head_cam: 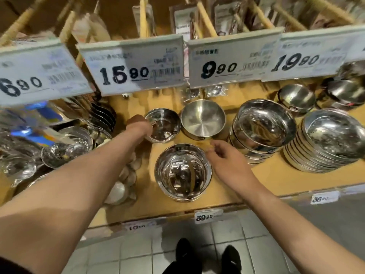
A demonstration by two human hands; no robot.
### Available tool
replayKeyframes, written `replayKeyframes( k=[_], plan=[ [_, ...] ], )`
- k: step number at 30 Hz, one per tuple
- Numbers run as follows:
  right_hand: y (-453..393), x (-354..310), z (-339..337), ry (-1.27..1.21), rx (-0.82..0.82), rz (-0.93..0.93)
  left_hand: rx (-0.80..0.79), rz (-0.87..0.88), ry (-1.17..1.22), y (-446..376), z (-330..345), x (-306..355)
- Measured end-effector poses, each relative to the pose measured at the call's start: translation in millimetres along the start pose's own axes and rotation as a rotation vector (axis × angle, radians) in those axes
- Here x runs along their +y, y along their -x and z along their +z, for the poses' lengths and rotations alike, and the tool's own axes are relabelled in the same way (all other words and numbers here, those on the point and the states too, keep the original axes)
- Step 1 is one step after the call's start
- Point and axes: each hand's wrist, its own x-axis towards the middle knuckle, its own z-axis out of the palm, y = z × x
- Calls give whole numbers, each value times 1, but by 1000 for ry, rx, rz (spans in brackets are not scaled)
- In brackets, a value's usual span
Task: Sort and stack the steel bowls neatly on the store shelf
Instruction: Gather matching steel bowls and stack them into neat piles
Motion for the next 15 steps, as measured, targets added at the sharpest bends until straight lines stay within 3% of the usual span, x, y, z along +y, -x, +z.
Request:
replayKeyframes(
  k=[5,10,15],
  plan=[
    [-13,-1,5,-56,13,83,61,4,-21,-14,7,0],
    [-31,-8,8,-39,23,125,251,-11,140,-8,-10,-2],
    [-54,-14,17,33,-10,256,242,7,351,25,-34,-17]
  ],
)
